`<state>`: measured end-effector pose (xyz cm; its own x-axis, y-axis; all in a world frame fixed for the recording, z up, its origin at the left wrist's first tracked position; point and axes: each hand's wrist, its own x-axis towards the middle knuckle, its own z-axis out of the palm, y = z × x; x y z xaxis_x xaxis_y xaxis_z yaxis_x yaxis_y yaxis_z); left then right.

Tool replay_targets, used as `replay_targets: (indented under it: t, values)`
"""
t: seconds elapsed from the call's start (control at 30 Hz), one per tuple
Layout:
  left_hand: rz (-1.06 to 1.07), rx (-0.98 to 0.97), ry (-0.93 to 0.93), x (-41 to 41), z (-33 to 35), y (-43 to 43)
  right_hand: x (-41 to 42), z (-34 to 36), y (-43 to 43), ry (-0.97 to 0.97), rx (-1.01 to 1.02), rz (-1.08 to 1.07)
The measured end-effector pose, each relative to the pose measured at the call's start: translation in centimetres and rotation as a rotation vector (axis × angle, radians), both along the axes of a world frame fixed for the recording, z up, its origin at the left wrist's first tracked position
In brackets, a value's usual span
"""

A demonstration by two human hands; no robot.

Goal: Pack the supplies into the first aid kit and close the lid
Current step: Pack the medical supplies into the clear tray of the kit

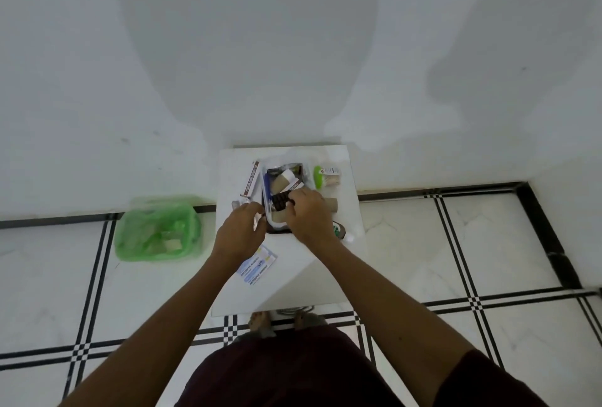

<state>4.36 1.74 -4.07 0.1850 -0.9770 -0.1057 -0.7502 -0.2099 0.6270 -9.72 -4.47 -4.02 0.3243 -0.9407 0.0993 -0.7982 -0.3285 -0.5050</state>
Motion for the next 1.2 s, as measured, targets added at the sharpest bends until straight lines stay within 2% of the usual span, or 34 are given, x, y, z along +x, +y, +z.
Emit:
replay_targets:
  t: [0.1,0.3,0.6,0.7,0.8,1.03,1.2]
  values:
    - [0.05,0.012,0.027,0.8,-0.6,-1.7,-0.7,-0.6,-2.2,0.058,0.062,-0.048]
    - [0.159,0.086,-0.027,2.9,-2.3,-6.0,-2.9,-1.6,-7.8,0.02,0.117,-0.14]
    - [0.171,0.354,-0.006,4.6,-8.5,-8.0,-4.9,-7.0,-15.2,0.236,0.229,0.019]
    - [0.238,0.34,0.002,4.4,-10.1,-8.0,-4.5,-8.9,-15.7,0.264,0.227,0.087]
    - [0.447,0.343,0.054,4.1,-11.0,-8.0,-4.0,-10.2,-16.1,0.256,0.212,0.109]
    - [0.698,0.402,0.212,4.0,-12.0,-7.5,-4.3,-10.9,-16.3,0.434,0.202,0.128]
    - [0.665,0.288,0.139,5.5,-10.3,-6.8,-5.2,-10.2,-16.5,0.395,0.225,0.112]
